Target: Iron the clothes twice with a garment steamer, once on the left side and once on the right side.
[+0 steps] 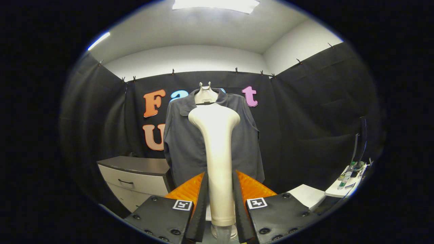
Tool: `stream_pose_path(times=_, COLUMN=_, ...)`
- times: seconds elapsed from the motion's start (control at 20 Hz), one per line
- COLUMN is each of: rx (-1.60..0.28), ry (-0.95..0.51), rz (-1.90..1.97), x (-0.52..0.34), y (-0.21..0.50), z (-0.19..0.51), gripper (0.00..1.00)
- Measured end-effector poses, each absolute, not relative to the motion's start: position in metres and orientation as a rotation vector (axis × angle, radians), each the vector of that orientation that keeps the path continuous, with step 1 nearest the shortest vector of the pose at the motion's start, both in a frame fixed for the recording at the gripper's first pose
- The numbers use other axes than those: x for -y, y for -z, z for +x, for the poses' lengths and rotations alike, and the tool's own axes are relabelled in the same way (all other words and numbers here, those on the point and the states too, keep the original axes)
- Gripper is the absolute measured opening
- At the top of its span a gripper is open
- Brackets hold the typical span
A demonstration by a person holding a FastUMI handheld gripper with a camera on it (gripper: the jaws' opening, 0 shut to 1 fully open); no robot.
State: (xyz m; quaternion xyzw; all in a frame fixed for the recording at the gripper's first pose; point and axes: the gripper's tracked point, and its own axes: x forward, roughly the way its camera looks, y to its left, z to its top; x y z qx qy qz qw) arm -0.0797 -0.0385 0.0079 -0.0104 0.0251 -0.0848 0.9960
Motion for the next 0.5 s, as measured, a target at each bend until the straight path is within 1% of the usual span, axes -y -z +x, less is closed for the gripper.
stream_pose_path(times=0.5, rx=-0.062, ry=0.165, rz=-0.009, x=0.0377, y=-0.0028, z=-0.0826, gripper=0.44)
